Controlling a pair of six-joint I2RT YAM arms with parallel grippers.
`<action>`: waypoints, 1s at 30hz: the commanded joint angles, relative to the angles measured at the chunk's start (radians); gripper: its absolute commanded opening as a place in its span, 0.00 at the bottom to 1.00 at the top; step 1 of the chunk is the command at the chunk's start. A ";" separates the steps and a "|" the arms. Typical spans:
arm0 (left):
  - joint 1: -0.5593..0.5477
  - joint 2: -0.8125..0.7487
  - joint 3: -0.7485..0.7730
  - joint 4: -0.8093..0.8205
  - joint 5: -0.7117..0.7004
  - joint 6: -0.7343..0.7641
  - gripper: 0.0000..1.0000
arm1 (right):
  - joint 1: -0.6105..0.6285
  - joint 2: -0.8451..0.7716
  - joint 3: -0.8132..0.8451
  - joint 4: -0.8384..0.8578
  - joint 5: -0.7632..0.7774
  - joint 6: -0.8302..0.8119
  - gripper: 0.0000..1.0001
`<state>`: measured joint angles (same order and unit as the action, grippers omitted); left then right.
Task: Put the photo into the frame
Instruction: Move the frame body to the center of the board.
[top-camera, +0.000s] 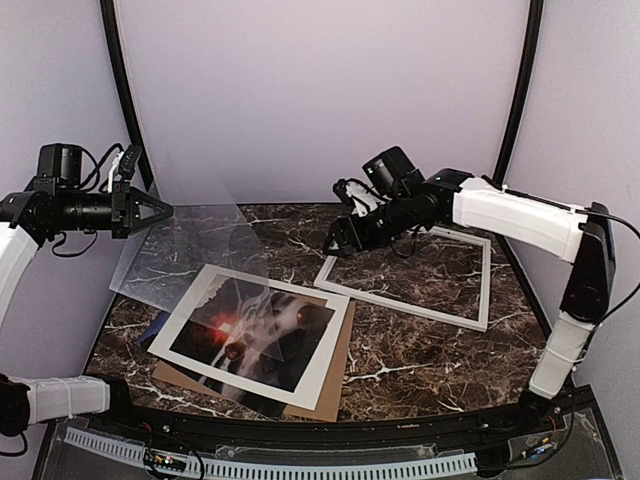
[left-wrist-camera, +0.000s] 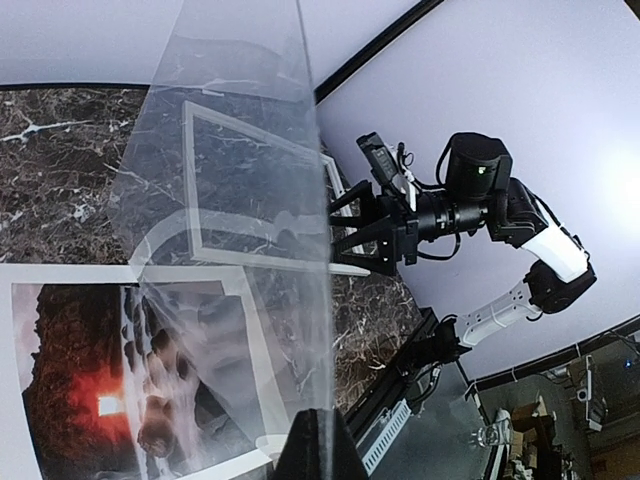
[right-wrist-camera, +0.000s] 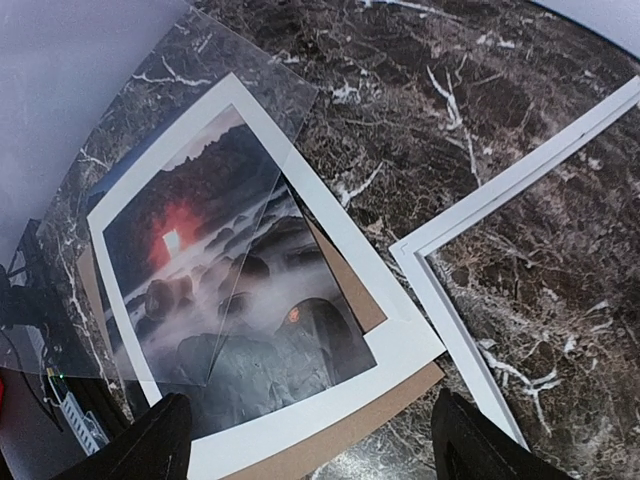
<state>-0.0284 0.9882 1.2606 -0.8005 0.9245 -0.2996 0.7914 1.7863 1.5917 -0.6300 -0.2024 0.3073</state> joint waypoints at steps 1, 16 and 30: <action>-0.013 0.019 0.078 0.071 0.058 -0.007 0.00 | -0.024 -0.085 0.001 0.009 0.062 -0.052 0.84; -0.023 0.164 0.297 0.433 0.100 -0.250 0.00 | -0.592 -0.244 -0.371 0.022 0.307 0.161 0.82; -0.038 0.298 0.343 0.589 0.123 -0.349 0.00 | -0.823 -0.021 -0.394 0.076 0.340 0.098 0.72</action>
<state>-0.0566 1.2751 1.5490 -0.2920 1.0161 -0.6296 0.0124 1.7149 1.1912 -0.5941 0.1352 0.4290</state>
